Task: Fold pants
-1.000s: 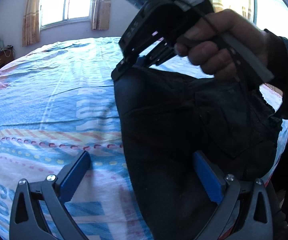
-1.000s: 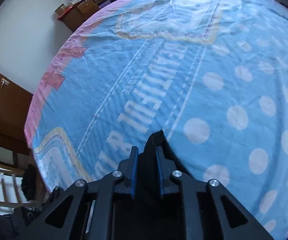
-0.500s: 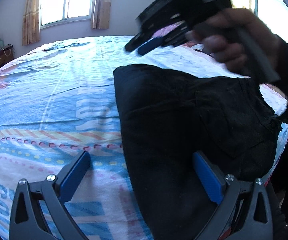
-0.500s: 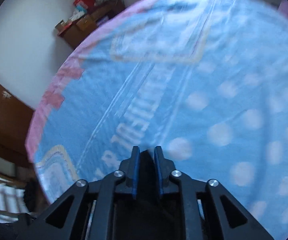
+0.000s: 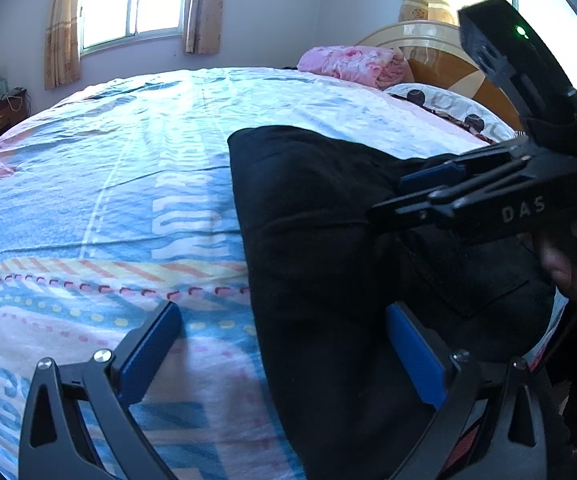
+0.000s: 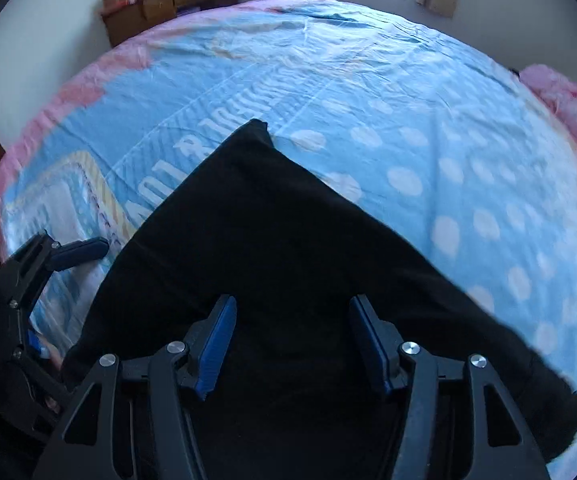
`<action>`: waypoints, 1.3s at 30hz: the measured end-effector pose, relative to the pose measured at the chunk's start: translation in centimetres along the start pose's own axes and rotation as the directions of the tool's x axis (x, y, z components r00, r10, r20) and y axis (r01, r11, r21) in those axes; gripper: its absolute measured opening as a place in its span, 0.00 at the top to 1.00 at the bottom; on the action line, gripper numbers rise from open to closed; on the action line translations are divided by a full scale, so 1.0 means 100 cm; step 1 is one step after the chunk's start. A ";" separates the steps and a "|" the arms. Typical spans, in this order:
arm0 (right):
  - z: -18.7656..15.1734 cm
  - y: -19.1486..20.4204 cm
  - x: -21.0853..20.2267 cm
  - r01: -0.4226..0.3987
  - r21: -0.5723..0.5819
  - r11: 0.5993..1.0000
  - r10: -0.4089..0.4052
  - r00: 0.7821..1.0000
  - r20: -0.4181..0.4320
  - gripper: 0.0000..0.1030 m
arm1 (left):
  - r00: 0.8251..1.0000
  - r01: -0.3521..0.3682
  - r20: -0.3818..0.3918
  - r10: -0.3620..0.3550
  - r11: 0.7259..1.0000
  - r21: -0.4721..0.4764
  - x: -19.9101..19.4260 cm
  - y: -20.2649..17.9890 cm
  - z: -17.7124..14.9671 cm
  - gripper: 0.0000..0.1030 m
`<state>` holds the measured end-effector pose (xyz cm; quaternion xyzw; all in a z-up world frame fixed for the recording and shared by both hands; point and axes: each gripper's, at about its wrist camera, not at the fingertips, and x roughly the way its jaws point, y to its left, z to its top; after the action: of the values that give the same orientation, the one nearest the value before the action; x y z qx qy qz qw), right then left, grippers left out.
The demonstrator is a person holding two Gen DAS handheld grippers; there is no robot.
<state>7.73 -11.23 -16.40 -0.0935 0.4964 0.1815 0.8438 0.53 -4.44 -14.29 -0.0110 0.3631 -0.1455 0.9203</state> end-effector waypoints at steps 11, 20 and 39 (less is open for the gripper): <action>-0.070 -0.056 -0.086 0.054 0.246 0.968 -0.084 0.990 0.113 0.40 | 0.992 0.124 -0.028 -0.126 0.990 -0.069 -0.004 0.012 0.019 0.00; -0.154 -0.158 -0.108 0.002 0.596 0.803 -0.101 0.986 0.132 0.34 | 0.973 0.207 -0.086 -0.216 0.973 -0.100 0.022 0.014 0.040 0.00; -0.135 -0.140 -0.068 -0.186 0.504 0.843 0.084 0.972 0.218 0.29 | 0.955 0.241 -0.177 -0.237 0.971 -0.004 0.047 0.006 0.061 0.00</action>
<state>-0.56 -30.05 -17.38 0.1914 0.4508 0.1075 0.8652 8.06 -5.72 -13.01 -0.0337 0.4379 -0.2593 0.8602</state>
